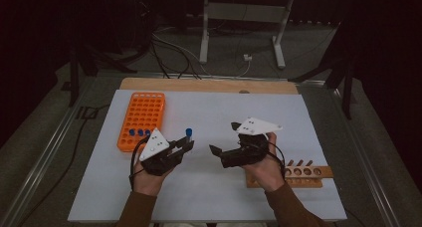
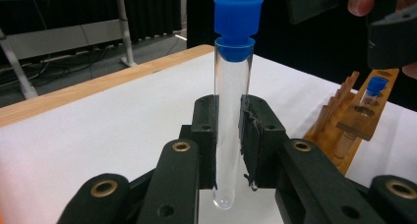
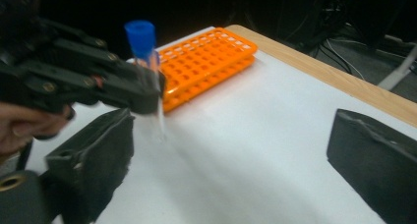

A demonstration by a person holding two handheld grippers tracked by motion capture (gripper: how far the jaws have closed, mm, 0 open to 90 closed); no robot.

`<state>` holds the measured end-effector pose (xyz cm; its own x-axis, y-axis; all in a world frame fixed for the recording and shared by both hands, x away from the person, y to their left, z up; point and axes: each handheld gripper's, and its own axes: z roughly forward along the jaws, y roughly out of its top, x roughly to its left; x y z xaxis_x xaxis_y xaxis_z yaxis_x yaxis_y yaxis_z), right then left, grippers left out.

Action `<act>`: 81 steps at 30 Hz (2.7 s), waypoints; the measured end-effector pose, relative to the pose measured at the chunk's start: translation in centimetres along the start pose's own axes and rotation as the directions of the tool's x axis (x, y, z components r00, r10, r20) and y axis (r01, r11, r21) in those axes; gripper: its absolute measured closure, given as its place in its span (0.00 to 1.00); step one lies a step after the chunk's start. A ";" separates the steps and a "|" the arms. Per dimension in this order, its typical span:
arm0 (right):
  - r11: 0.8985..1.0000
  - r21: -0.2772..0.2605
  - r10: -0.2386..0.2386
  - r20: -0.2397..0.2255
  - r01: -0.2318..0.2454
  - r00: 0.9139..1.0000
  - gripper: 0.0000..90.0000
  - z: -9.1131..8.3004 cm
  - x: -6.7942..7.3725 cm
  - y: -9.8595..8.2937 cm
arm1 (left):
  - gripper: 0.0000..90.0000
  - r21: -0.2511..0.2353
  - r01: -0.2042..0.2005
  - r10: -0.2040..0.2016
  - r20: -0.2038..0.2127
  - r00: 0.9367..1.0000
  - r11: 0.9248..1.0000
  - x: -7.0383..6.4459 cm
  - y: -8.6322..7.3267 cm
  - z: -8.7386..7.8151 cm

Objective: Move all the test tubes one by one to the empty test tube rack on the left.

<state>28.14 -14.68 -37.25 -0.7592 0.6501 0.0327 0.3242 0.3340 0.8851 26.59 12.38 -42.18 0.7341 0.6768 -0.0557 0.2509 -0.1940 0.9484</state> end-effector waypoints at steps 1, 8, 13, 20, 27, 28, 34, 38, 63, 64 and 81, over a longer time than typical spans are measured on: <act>1.000 0.003 0.002 0.000 -0.002 1.000 0.03 -0.1 -0.1 -0.1 | 0.87 -0.002 0.004 -0.004 -0.005 1.000 1.000 0.1 0.0 -0.1; 1.000 -0.003 0.014 0.019 -0.014 1.000 0.00 -1.0 -1.2 -0.6 | 0.87 -0.016 0.012 -0.012 -0.035 0.999 1.000 0.9 0.3 -1.2; 1.000 -0.016 0.017 0.033 -0.017 0.999 0.00 -1.7 -1.8 -0.7 | 0.87 -0.037 0.015 -0.017 -0.049 0.999 0.999 1.3 0.5 -2.0; 0.999 -0.029 0.036 0.059 -0.035 0.998 0.00 -2.8 -3.0 -1.2 | 0.87 -0.052 0.016 -0.020 -0.078 0.997 0.999 2.1 0.6 -3.0; 0.998 -0.036 0.053 0.088 -0.050 0.995 0.00 -3.9 -4.2 -1.8 | 0.87 -0.071 0.018 -0.025 -0.108 0.994 0.997 2.8 0.8 -4.1; 0.998 -0.038 0.055 0.091 -0.051 0.994 0.00 -4.1 -4.4 -1.9 | 0.87 -0.072 0.016 -0.024 -0.113 0.993 0.997 2.9 0.8 -4.2; 0.997 -0.045 0.069 0.112 -0.065 0.991 0.00 -5.0 -5.3 -2.3 | 0.87 -0.093 0.022 -0.036 -0.150 0.988 0.995 3.7 0.7 -5.2; 0.997 -0.046 0.074 0.120 -0.069 0.990 0.00 -5.3 -5.6 -2.6 | 0.87 -0.097 0.027 -0.044 -0.177 0.983 0.995 4.4 0.5 -5.9; 0.993 -0.059 0.113 0.140 -0.106 0.984 0.00 -6.5 -6.8 -4.2 | 0.87 -0.132 0.083 -0.128 -0.382 0.915 0.988 8.6 -2.5 -8.9; 0.992 -0.061 0.115 0.140 -0.107 0.984 0.00 -6.5 -6.9 -4.2 | 0.87 -0.130 0.085 -0.130 -0.389 0.912 0.988 8.7 -2.7 -8.9; 0.991 -0.076 0.123 0.133 -0.114 0.983 0.00 -6.5 -6.8 -4.5 | 0.87 -0.082 0.109 -0.136 -0.513 0.847 0.991 11.3 -5.4 -7.9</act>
<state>28.17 -25.08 -38.41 -0.6317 0.7711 0.0798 0.3648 0.2049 0.9083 28.54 26.62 -45.43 0.2640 0.9644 -0.0161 0.2770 -0.0598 0.9590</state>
